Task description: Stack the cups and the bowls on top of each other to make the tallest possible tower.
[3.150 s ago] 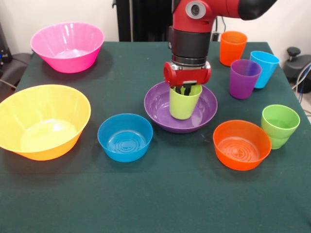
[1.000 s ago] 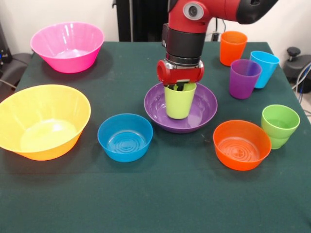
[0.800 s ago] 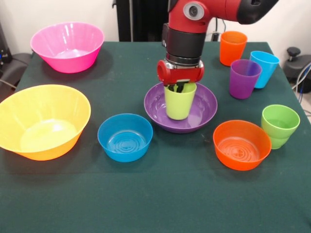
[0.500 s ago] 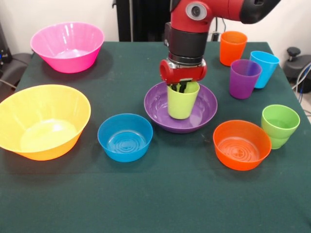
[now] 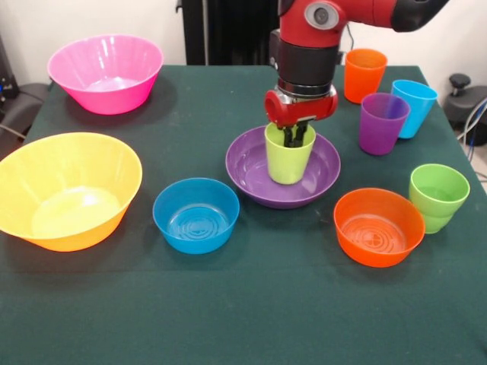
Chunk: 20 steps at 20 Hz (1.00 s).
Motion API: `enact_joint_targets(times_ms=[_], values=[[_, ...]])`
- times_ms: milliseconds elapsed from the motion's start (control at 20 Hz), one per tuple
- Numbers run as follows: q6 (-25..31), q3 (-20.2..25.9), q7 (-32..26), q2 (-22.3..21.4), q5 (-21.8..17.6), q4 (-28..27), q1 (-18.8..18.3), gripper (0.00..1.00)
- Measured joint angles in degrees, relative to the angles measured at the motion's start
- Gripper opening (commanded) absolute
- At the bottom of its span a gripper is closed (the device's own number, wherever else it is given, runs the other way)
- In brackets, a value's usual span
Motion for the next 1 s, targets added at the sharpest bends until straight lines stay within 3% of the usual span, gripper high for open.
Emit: enact_joint_targets(times_ms=[550, 1000], values=[[-2.5, -0.6, 0.1, 0.0, -0.9, 0.4, 0.7, 0.0], [-7.1, -3.9, 0.4, -0.1, -4.0, 2.2, 2.1, 0.0]])
